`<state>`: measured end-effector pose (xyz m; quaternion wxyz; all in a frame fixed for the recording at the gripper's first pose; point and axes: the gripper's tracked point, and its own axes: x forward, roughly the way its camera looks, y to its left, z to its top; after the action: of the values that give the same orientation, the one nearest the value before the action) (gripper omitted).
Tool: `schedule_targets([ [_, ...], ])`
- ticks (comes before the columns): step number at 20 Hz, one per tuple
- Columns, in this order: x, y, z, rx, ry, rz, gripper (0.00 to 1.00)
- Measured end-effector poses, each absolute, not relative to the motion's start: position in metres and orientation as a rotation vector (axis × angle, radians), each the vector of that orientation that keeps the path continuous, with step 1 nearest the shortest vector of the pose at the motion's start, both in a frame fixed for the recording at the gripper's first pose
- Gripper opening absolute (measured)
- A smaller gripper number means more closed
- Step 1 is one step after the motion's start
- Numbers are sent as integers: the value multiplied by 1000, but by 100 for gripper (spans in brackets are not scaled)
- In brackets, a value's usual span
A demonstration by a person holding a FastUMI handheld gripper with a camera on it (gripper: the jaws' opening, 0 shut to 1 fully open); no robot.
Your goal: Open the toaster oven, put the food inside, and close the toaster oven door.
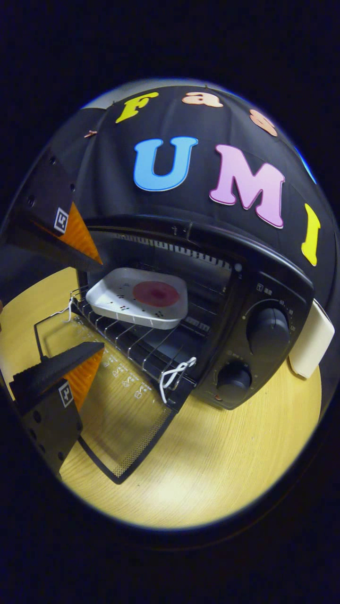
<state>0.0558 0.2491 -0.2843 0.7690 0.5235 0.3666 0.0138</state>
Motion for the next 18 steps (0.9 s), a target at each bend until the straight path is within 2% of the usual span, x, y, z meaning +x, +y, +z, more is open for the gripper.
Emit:
schedule_targets([
  [4,24,231,-279,985,815,82,98],
  [9,-13,221,-271,708,827,220,98],
  [18,-45,208,-278,389,812,276,99],
])
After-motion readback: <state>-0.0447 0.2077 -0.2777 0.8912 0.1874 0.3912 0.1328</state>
